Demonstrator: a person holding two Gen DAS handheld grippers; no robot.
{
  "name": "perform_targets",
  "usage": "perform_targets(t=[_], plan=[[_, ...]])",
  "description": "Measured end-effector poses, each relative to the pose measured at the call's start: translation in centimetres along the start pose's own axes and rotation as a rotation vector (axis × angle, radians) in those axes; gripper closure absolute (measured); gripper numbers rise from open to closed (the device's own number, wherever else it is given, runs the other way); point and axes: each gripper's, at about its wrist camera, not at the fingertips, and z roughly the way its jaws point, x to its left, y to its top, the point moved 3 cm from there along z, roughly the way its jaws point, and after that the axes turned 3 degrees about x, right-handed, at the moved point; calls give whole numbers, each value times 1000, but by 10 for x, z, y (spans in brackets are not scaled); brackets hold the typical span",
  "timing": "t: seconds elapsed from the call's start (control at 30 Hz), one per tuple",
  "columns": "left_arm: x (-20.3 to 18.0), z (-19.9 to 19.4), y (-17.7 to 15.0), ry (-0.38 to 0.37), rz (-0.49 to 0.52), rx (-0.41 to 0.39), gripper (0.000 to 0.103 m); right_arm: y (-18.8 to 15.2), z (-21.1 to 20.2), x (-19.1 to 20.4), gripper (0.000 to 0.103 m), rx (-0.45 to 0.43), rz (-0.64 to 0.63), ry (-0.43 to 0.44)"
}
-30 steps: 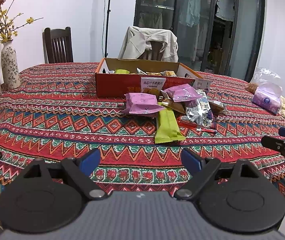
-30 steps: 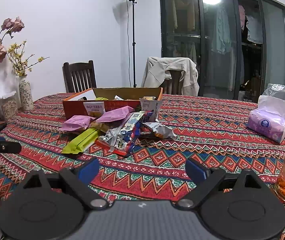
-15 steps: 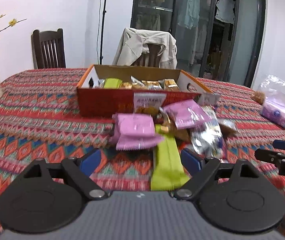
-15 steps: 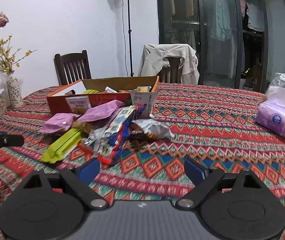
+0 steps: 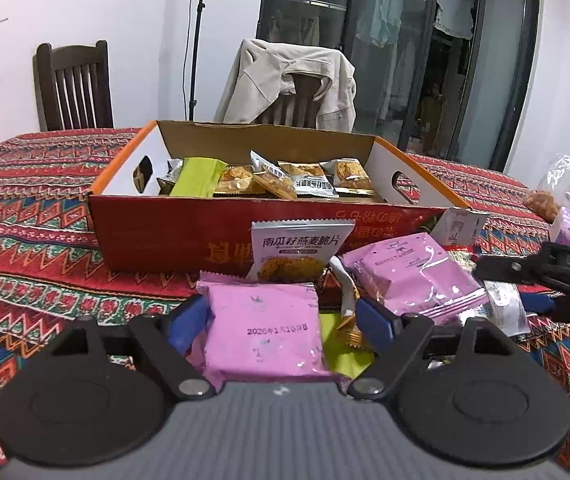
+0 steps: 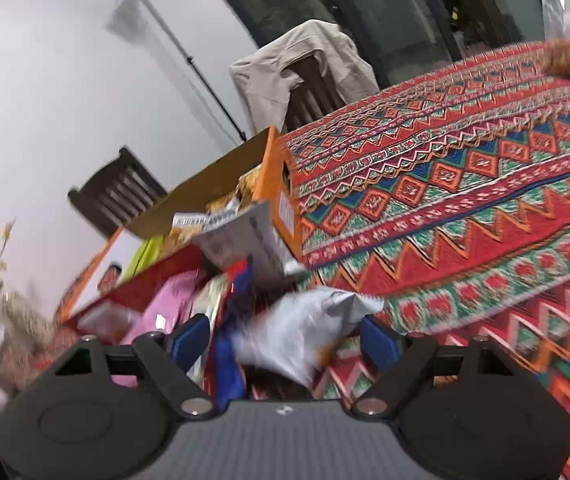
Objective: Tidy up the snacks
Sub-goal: 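Grasp a pink packet with the left tool while the right tool grasps a white wrapper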
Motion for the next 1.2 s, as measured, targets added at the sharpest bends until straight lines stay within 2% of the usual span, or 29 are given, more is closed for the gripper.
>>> perform_targets(t=[0.1, 0.17, 0.2, 0.3, 0.37, 0.47, 0.53, 0.67, 0.83, 0.93, 1.0, 1.1, 1.2], plan=[[3, 4, -1, 2, -14, 16, 27, 5, 10, 2, 23, -19, -52, -63], [4, 5, -2, 12, -21, 22, 32, 5, 9, 6, 23, -42, -151, -164], [5, 4, -2, 13, -24, 21, 34, 3, 7, 7, 27, -52, -193, -216], [5, 2, -2, 8, -31, 24, 34, -4, 0, 10, 30, -65, -313, -305], [2, 4, -4, 19, -17, 28, 34, -10, 0, 15, 34, -43, -345, -301], [-5, 3, -6, 63, 23, 25, 41, -21, 4, 29, 34, -27, -397, -294], [-6, -1, -8, 55, 17, 31, 41, -26, 9, 36, 36, -10, -417, -298], [-2, -24, -16, 42, -4, 36, 41, -37, -10, 43, 36, -33, -465, -321], [4, -67, -33, 46, -23, 12, 41, -53, -56, 35, 34, -51, -432, -271], [9, -75, -40, 51, -25, 25, 41, -61, -73, 31, 34, -42, -378, -234], [10, -75, -41, 58, -27, 34, 41, -63, -70, 34, 35, -36, -368, -209], [11, -81, -42, 52, -25, 22, 41, -59, -52, 43, 35, -49, -413, -271], [11, -92, -43, 51, -15, -6, 41, -49, -31, 52, 43, -43, -446, -323]])
